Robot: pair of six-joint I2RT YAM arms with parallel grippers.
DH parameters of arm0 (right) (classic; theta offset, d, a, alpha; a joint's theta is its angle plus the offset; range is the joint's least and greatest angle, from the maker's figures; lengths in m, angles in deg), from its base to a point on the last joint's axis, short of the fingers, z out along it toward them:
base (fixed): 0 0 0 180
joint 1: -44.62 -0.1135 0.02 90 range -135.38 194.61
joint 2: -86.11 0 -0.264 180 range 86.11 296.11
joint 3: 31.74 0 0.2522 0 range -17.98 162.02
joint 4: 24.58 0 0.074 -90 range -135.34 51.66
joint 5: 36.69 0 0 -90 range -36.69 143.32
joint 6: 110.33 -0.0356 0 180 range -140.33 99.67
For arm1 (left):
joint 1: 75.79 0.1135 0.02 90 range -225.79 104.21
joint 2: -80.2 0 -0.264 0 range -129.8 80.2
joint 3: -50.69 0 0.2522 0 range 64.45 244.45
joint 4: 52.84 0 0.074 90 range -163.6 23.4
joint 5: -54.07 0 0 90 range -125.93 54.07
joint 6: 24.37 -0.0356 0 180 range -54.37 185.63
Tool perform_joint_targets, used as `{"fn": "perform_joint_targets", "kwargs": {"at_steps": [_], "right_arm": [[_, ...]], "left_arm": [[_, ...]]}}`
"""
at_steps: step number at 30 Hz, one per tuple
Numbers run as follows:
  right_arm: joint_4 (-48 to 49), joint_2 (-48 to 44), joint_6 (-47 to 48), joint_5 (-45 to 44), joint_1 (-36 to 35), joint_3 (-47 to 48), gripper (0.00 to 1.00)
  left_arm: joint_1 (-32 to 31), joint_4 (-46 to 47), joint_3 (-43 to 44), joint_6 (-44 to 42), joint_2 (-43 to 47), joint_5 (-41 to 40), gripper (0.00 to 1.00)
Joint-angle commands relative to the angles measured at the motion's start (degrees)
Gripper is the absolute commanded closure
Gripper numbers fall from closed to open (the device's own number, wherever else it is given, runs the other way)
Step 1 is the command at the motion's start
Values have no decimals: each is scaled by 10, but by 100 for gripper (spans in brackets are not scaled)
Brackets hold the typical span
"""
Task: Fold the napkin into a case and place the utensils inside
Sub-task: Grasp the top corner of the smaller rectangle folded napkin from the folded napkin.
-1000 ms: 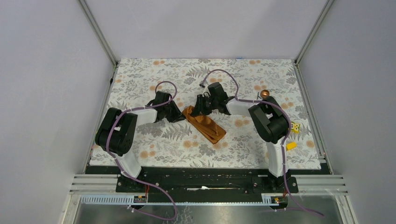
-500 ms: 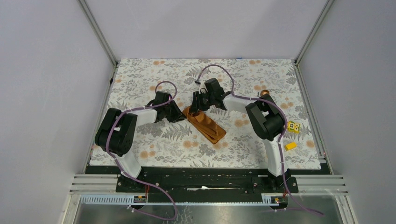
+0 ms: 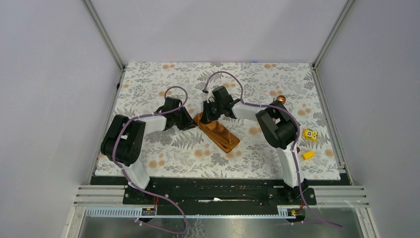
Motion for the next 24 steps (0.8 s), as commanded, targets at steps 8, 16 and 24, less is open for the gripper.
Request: {"fn": "perform_joint_targets", "kwargs": {"at_steps": [8, 16, 24], "right_arm": [[-10, -67, -59, 3, -6, 13, 100], [50, -44, -124, 39, -6, -4, 100], [189, 10, -203, 29, -7, -69, 100]], "left_arm": [[-2, -3, -10, -1, -5, -10, 76], [-3, -4, -11, 0, 1, -8, 76], [-3, -3, -1, -1, -5, -9, 76]]}}
